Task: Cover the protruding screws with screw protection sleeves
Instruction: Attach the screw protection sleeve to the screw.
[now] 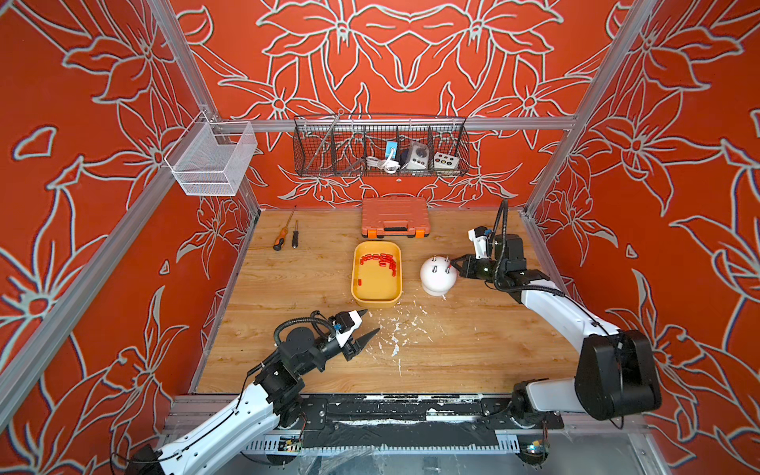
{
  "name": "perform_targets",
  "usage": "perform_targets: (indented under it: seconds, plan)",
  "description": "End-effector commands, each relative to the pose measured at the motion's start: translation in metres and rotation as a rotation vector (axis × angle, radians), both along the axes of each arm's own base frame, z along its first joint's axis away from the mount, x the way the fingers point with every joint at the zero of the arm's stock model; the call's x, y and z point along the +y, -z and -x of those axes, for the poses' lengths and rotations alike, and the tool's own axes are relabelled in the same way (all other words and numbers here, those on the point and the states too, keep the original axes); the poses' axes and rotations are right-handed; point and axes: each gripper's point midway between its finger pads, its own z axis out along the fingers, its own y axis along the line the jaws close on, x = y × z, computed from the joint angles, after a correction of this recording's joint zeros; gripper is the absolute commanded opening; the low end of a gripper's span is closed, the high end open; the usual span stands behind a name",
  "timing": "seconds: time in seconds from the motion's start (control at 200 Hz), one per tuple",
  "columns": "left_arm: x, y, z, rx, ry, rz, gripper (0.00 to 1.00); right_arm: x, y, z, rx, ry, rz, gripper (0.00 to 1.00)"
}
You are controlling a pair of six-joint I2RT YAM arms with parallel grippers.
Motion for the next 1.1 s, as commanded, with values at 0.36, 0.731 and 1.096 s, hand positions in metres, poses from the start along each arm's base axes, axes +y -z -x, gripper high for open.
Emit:
perform_targets:
  seconds: [0.36,0.731,1.096]
  plan:
    - [-0.002,-0.006,0.002,-0.018,0.017,0.015,0.56,0.000,0.017,0.020,0.015,-0.030,0.131,0.00]
    - [-0.002,-0.005,0.002,-0.016,0.016,0.012,0.56,0.006,0.020,0.018,0.017,-0.040,0.187,0.00]
    - [-0.002,-0.005,0.002,-0.017,0.015,0.014,0.56,-0.002,0.031,0.023,0.044,-0.015,0.243,0.00]
